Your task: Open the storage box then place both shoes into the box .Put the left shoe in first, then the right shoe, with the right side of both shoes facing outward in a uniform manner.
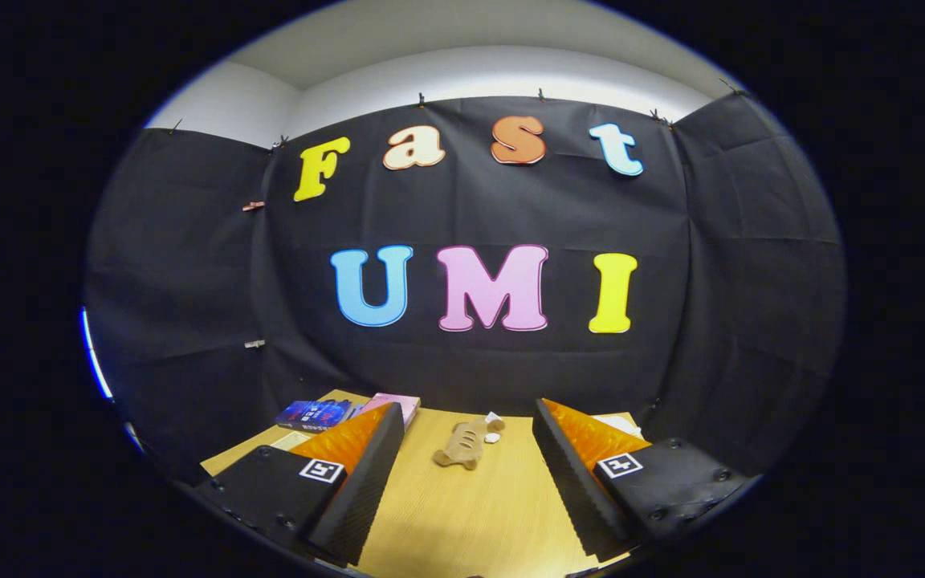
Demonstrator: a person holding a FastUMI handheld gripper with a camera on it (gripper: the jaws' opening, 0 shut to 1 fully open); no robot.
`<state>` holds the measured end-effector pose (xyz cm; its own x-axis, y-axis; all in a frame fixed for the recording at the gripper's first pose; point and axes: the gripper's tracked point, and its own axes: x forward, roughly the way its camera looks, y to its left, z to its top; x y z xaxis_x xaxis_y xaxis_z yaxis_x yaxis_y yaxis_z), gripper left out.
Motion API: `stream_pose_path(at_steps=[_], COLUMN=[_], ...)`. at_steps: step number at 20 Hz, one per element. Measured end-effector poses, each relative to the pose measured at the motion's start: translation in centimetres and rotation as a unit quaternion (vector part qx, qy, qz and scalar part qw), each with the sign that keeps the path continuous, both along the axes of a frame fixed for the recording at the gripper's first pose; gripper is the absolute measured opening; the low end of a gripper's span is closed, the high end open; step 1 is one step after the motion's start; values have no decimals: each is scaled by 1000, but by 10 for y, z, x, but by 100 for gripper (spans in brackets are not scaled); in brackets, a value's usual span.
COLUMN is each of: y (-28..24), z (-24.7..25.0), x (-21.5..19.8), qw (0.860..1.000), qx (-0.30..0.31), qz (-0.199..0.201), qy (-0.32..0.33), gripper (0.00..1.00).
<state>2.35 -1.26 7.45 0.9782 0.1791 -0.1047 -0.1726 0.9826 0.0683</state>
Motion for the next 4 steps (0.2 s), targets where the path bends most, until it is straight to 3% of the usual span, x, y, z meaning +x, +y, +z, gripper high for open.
stream_pose_path(at_steps=[4], y=[-2], z=[4], x=[-2], qw=[1000], qx=[6], qz=[-22], qy=[-16], gripper=[98])
